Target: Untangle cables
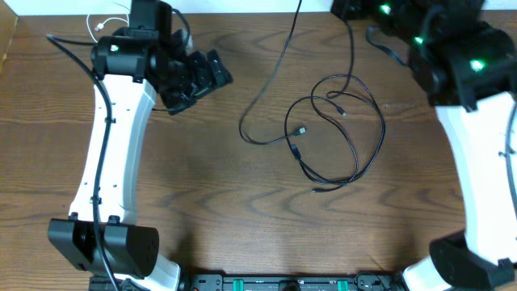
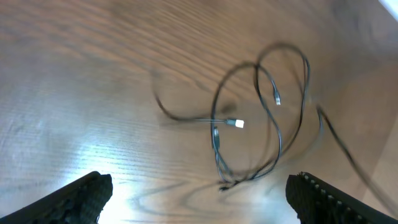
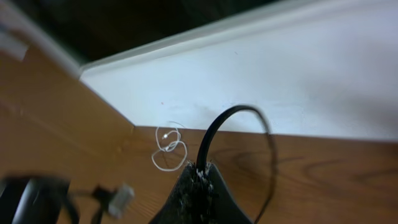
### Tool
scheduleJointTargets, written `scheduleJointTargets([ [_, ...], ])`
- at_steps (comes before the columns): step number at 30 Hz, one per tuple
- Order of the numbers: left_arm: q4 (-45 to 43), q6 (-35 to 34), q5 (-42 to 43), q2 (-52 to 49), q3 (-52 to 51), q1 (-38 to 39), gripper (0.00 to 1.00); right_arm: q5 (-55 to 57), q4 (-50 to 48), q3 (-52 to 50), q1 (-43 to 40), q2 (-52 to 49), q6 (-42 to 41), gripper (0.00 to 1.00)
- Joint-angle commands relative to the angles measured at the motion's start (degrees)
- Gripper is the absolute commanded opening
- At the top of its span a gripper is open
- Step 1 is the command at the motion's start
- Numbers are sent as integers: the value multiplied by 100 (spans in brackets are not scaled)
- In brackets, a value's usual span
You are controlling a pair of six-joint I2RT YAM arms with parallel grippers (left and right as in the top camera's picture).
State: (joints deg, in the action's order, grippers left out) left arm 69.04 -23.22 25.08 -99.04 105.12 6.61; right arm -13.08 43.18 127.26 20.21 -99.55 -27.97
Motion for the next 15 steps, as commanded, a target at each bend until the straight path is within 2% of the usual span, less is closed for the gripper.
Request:
scheduleJointTargets([
  [1, 33, 1215, 286, -26, -44, 352, 95, 245, -243, 46, -31, -348, -1314, 1],
  [5, -2, 2109, 437, -26, -44, 874, 95, 195, -328, 46, -28, -715, -2455, 1],
  [7, -256, 2107, 385, -28, -44, 1130, 95, 31, -332, 46, -28, -857, -2942, 1],
  [15, -1460, 2039, -116, -28, -44, 1484, 95, -385, -369, 46, -28, -979, -3713, 1],
])
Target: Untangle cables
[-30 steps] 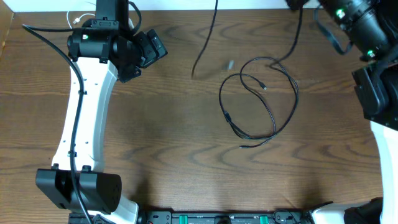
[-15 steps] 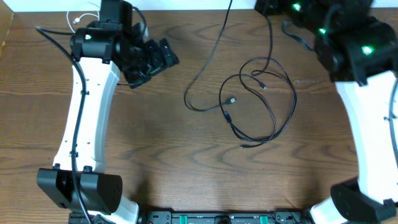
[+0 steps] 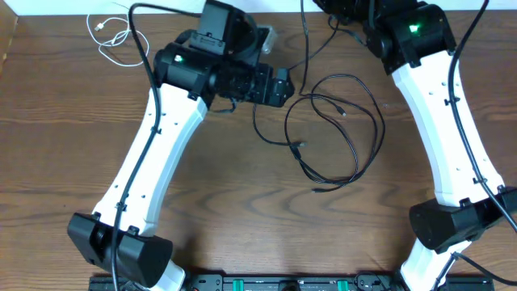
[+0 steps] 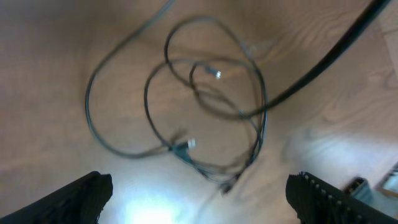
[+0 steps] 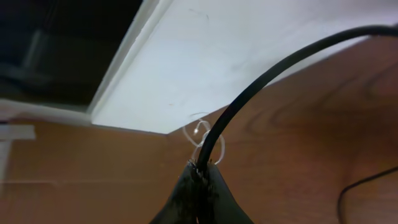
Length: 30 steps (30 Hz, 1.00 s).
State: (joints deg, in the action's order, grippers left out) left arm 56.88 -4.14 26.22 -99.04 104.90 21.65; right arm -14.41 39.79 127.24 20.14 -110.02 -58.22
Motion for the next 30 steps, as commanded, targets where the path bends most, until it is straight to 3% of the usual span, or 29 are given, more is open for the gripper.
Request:
scheduleJointTargets([
  [1, -387, 11, -227, -28, -22, -20, 95, -319, -33, 48, -22, 68, -848, 1],
  [6, -1130, -737, -96, -28, -22, 22, 94, -374, -37, 48, -35, 68, -1416, 1],
  [11, -1397, -734, 492, -28, -22, 72, 93, -376, -55, 48, -35, 68, -1508, 1],
  [14, -1368, -728, 671, -28, -22, 72, 87, -374, -107, 48, -72, 68, -1606, 1],
  [18, -1425, -295, 1526, -28, -22, 74, 87, -376, -227, 48, -162, 68, -1681, 1],
  [21, -1475, -297, 1510, -28, -22, 72, 85, -601, -234, 48, -212, 68, -1786, 1],
  [24, -1550, -299, 1517, -28, -22, 72, 80, -826, -232, 48, -210, 68, -1853, 1],
  [27, -1626, -310, 1526, -28, -22, 103, 67, -874, -232, 48, -205, 68, -1856, 1],
  [30, -1657, -323, 1541, -28, -22, 144, 65, -984, -232, 48, -205, 68, -1963, 1],
])
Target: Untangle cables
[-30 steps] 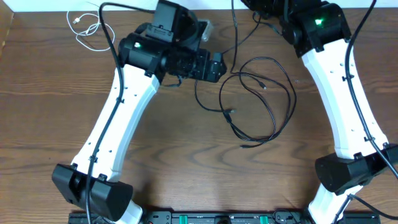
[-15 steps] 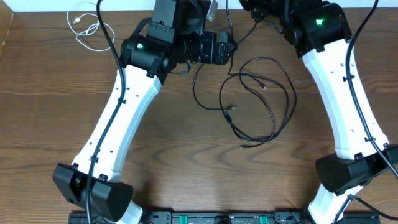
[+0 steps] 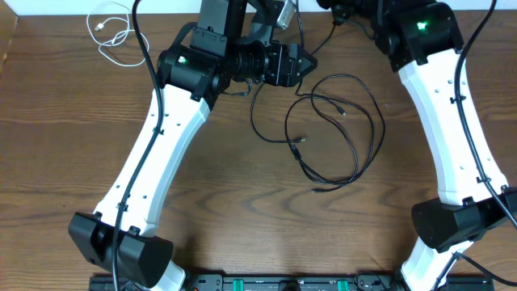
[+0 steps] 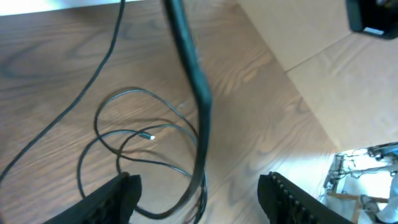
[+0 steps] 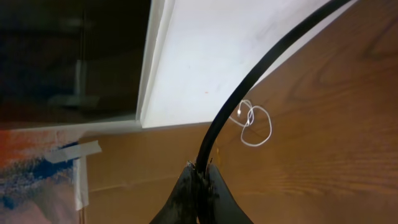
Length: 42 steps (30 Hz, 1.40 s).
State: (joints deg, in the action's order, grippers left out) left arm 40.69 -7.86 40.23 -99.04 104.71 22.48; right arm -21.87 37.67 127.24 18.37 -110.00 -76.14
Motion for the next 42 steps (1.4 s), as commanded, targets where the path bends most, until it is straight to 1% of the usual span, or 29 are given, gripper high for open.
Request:
scheduleJointTargets([
  [1, -57, 48, 138, -28, -2, 76, 65, -302, -20, 48, -28, 66, -229, 1],
  [3, -98, 48, 138, -28, -2, 103, 64, -431, -24, 48, -28, 66, -278, 1],
  [6, -136, 48, 138, -28, -2, 111, 48, -463, -9, 48, -31, 66, -267, 1],
  [10, -133, 17, 136, -28, -2, 111, 34, -461, -26, 48, -57, 66, -271, 1],
  [18, -94, 9, 136, -28, -2, 111, 34, -487, -63, 48, -190, 66, -356, 1],
  [21, -94, 9, 133, -28, -2, 111, 32, -487, -63, 48, -188, 66, -356, 1],
  [25, -103, 9, 133, -28, -2, 111, 27, -487, -66, 48, -188, 66, -356, 1],
  [38, -181, 7, 138, -28, -2, 111, 26, -490, -66, 48, -179, 66, -356, 1],
  [40, -225, 7, 138, -28, -2, 111, 14, -492, -66, 48, -179, 66, -356, 1],
  [41, -240, 7, 138, -28, -2, 111, 10, -511, -66, 48, -177, 66, -356, 1],
  [42, -238, 7, 138, -28, -2, 111, 10, -538, -66, 48, -179, 66, -356, 1],
])
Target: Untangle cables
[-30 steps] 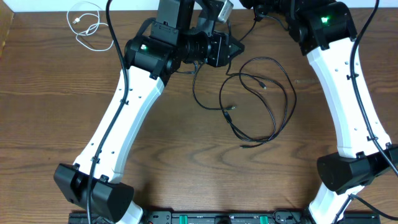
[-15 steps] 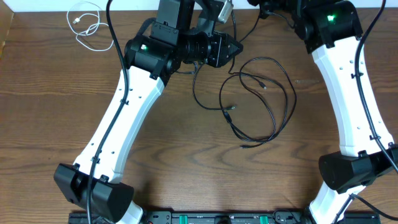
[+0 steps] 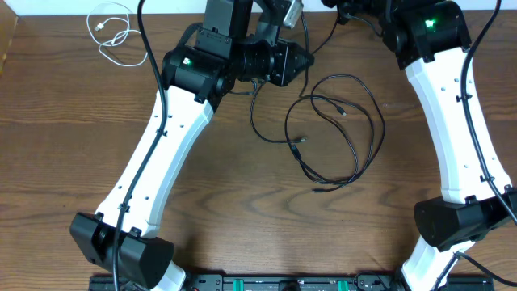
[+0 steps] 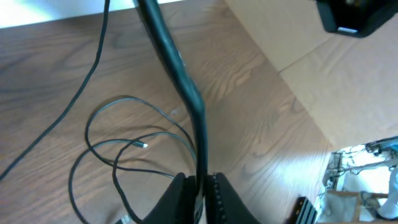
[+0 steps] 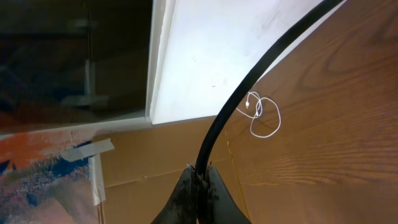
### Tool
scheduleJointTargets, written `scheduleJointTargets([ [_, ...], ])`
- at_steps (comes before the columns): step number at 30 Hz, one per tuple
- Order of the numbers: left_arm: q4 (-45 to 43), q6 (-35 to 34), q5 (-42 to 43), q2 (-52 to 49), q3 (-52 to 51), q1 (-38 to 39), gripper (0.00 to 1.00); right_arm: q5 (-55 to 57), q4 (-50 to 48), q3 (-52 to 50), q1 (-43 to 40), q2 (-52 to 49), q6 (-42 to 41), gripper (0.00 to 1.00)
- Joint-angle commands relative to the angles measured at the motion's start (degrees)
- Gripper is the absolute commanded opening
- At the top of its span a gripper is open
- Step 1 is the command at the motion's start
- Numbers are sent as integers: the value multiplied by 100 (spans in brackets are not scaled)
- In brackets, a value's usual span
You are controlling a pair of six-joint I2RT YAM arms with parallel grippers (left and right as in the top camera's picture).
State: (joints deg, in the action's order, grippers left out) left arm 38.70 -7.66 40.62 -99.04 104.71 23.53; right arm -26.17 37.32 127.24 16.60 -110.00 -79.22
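Note:
A black cable lies in tangled loops (image 3: pixel 335 129) on the wooden table. One strand of it (image 3: pixel 303 28) rises toward the back edge. My left gripper (image 3: pixel 304 58) is shut on that strand; in the left wrist view the cable (image 4: pixel 177 68) runs up out of the gripper (image 4: pixel 199 185), with the loops (image 4: pixel 118 140) below. My right gripper (image 3: pixel 346 10), at the back edge, is shut on the same black cable (image 5: pixel 249 81), which leaves the gripper (image 5: pixel 200 171) in the right wrist view.
A thin white cable (image 3: pixel 113 28) lies coiled at the back left corner, also seen as white cable (image 5: pixel 264 118). Cardboard (image 4: pixel 323 81) and a white wall (image 5: pixel 236 43) border the table. Both white arms reach over the table's sides.
My left gripper stood open with the raised black strand between its fingers; now it is shut on that strand. The right gripper still holds the cable at the back edge.
My left gripper was open at the table's back left while the right was shut on the black cable. Then the left gripper was beside the tangle, open, then around the raised strand. Now both grippers hold that cable.

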Motion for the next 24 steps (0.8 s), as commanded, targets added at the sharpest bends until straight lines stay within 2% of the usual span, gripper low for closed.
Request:
scheduleJointTargets([
  [1, -37, -13, 98, -28, -2, 7, 10, -129, -31, 48, -2, 66, -48, 1],
  [8, -37, -83, 98, -28, -2, 7, 8, -140, -17, 48, -7, 66, -22, 1],
  [15, -70, -343, 92, 133, 63, -133, 7, 339, 365, 48, -205, 66, 769, 2],
  [19, -70, -341, 74, 354, 63, -199, 7, 529, 778, 48, -555, 66, 1279, 21],
  [24, -227, -527, 74, 651, 63, -199, 7, 525, 1327, 48, -968, 66, 2197, 38],
])
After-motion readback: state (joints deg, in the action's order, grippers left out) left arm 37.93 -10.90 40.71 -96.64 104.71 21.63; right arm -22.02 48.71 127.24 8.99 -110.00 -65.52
